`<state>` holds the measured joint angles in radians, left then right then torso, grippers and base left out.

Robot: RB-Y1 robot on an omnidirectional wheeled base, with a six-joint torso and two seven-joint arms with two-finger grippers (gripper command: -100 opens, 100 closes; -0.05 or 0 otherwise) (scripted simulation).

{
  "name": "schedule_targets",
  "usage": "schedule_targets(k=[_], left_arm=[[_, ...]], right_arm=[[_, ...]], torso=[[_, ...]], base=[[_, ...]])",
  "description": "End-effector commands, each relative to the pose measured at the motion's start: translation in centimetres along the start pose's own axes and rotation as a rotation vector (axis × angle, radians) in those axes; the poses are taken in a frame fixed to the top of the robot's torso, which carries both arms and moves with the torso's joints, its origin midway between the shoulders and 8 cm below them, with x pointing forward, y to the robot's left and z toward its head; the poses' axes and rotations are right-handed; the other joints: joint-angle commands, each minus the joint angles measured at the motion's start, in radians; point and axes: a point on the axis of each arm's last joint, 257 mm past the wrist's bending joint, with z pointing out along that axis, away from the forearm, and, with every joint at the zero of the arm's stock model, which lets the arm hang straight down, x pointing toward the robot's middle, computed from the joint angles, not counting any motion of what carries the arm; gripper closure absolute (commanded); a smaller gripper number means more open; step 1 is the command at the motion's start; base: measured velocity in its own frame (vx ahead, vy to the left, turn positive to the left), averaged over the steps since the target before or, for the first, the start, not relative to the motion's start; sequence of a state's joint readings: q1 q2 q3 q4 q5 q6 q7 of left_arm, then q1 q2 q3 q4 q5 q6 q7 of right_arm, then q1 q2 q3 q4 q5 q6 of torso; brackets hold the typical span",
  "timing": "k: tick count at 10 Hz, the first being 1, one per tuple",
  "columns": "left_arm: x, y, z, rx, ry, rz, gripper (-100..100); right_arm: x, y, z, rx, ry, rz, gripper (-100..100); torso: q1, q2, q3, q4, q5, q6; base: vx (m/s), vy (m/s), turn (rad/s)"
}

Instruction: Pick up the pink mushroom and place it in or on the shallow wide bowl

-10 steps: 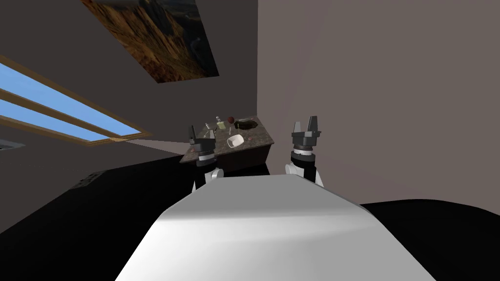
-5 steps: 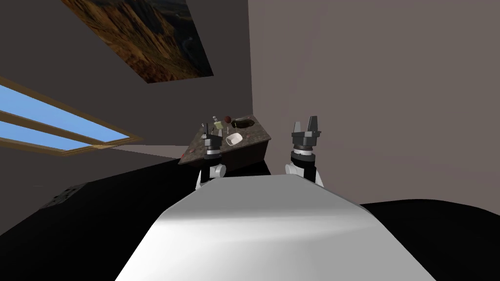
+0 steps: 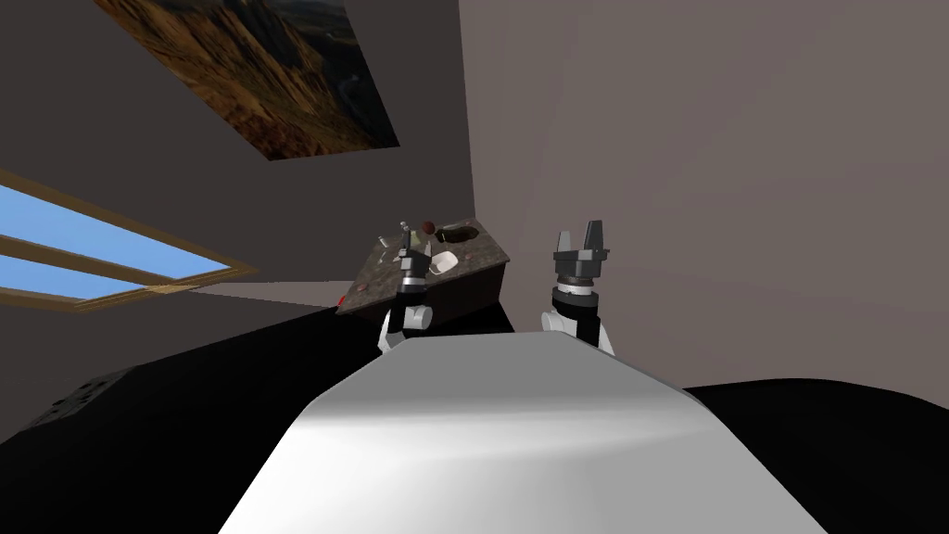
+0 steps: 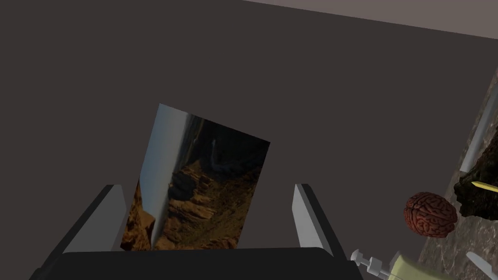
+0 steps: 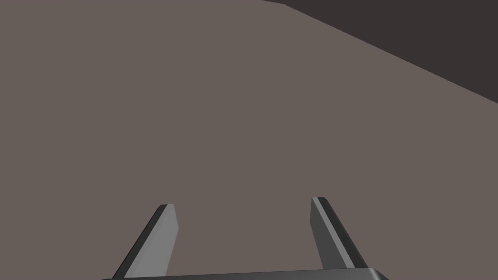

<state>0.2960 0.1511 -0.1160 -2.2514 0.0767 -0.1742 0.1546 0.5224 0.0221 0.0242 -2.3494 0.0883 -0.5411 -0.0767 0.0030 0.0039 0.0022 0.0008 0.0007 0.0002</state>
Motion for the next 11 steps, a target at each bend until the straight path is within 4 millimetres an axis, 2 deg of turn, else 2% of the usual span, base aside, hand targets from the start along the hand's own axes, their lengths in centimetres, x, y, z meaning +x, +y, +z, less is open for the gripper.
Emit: schedule_targets(k=[1, 2, 3, 4, 5, 6, 7, 8, 9, 10, 11], left_arm=[[0.4, 0.9, 0.7, -0.024, 0.009, -0.003, -100], [1.1, 2.4, 1.5, -0.059, 0.026, -0.007, -100], [1.1, 2.5, 1.6, -0.067, 0.026, -0.008, -100], [1.8, 4.0, 2.5, -0.103, 0.042, -0.011, -100], [1.8, 4.2, 2.6, -0.113, 0.042, -0.011, -100], [2.4, 5.8, 3.3, -0.149, 0.056, -0.014, -100], [2.5, 6.0, 3.6, -0.161, 0.057, -0.013, -100], [3.2, 7.4, 4.5, -0.197, 0.072, -0.015, -100], [3.2, 7.8, 4.5, -0.213, 0.071, -0.014, -100], [4.0, 9.0, 5.5, -0.239, 0.087, -0.014, -100], [3.9, 9.6, 5.4, -0.266, 0.082, -0.012, -100]], right_arm=[[0.0, 0.0, 0.0, 0.0, 0.0, 0.0, 0], [0.0, 0.0, 0.0, 0.0, 0.0, 0.0, 0], [0.0, 0.0, 0.0, 0.0, 0.0, 0.0, 0], [0.0, 0.0, 0.0, 0.0, 0.0, 0.0, 0], [0.0, 0.0, 0.0, 0.0, 0.0, 0.0, 0], [0.0, 0.0, 0.0, 0.0, 0.0, 0.0, 0], [0.0, 0.0, 0.0, 0.0, 0.0, 0.0, 0], [0.0, 0.0, 0.0, 0.0, 0.0, 0.0, 0], [0.0, 0.0, 0.0, 0.0, 0.0, 0.0, 0], [0.0, 0.0, 0.0, 0.0, 0.0, 0.0, 0], [0.0, 0.0, 0.0, 0.0, 0.0, 0.0, 0]], torso=[[0.0, 0.0, 0.0, 0.0, 0.0, 0.0], [0.0, 0.0, 0.0, 0.0, 0.0, 0.0], [0.0, 0.0, 0.0, 0.0, 0.0, 0.0], [0.0, -0.001, 0.0, 0.0, 0.0, -0.001], [0.0, 0.0, 0.0, 0.0, 0.0, 0.0], [0.0, -0.001, 0.0, 0.0, 0.0, -0.001], [0.0, -0.001, -0.001, 0.0, 0.0, 0.0], [-0.001, -0.001, -0.001, 0.0, 0.0, -0.001], [0.0, 0.0, 0.0, 0.0, 0.0, 0.0], [-0.001, -0.001, 0.0, 0.0, 0.0, -0.001], [-0.001, -0.001, 0.0, 0.0, 0.0, 0.0]], base=[[-0.068, 0.039, -0.079], [-0.074, 0.039, -0.148], [-0.057, 0.035, -0.064], [-0.069, 0.036, -0.102], [-0.057, 0.029, -0.082], [-0.056, 0.027, -0.132], [-0.053, 0.025, -0.08], [-0.072, 0.028, -0.134], [-0.06, 0.023, -0.066], [-0.055, 0.021, -0.122], [-0.049, 0.017, -0.075]])
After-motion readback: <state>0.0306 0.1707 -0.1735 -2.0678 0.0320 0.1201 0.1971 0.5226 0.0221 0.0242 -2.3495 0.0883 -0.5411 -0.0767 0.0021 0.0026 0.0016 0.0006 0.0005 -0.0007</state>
